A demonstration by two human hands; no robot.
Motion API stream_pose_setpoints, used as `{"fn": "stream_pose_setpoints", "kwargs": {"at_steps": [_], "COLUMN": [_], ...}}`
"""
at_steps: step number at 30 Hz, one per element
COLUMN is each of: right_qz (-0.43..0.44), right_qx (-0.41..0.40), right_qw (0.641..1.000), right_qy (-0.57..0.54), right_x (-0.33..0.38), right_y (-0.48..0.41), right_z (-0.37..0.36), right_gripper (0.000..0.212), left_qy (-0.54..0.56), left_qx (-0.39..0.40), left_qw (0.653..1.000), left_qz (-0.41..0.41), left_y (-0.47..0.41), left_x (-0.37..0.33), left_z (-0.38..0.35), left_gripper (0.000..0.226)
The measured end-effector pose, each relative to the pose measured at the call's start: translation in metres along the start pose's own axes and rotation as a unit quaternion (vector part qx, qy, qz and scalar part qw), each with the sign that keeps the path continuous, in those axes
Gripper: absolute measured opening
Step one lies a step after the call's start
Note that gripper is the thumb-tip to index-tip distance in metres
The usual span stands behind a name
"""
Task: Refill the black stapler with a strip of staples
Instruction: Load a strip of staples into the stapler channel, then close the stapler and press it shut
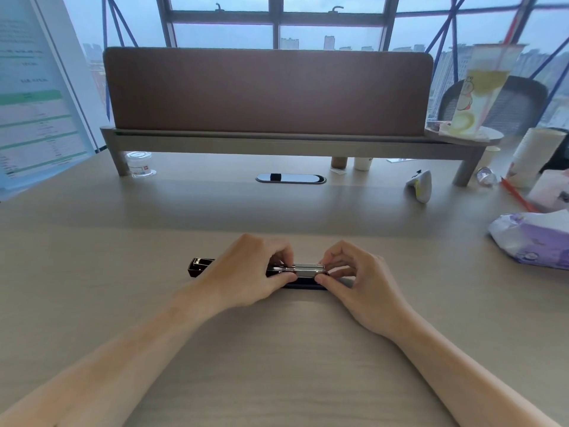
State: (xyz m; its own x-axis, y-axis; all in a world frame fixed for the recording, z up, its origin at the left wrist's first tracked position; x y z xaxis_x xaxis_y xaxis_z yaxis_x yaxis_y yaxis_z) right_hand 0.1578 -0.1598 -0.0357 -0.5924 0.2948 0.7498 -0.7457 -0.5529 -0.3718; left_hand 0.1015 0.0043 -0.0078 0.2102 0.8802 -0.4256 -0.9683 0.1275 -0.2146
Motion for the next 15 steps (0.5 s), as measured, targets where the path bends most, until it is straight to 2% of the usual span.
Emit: {"fn": "stream_pose_setpoints", "kwargs": {"at_steps": [4, 10, 15], "right_qz": [-0.022, -0.058, -0.060], "right_qx": [0.013, 0.008, 0.013], "right_qw": [1.000, 0.998, 0.998], "right_qy": [0.005, -0.010, -0.006], "right_x": [-0.004, -0.009, -0.005], "right_y": [0.000, -0.001, 0.000], "right_z": [-0.002, -0.002, -0.005], "right_gripper": [0.027, 0.035, 0.038], "left_qy": [0.022, -0.006, -0.141], "left_qx": [0.056, 0.127, 0.204], "left_qw": [0.997, 0.989, 0.967], "left_qz": [0.047, 0.078, 0.053], "left_y": [0.010, 0.032, 0.015], "left_x": [0.027, 0.062, 0.042], "left_z": [0.011, 0.034, 0.045], "left_gripper": [0.040, 0.019, 0.023]}}
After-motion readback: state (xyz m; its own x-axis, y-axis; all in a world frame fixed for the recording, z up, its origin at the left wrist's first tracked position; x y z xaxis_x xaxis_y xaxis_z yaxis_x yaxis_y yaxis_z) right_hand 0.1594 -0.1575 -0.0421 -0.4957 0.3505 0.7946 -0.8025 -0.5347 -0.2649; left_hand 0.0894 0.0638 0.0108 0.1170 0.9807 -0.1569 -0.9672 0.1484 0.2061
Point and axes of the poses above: each hand's wrist, its own y-axis away from the middle knuckle, its own z-axis out of the back of the hand, x = y × z, the point moved 10 cm from there along -y, towards the middle knuckle, and after that the axes turned 6 degrees about x, right-handed, at the moved point
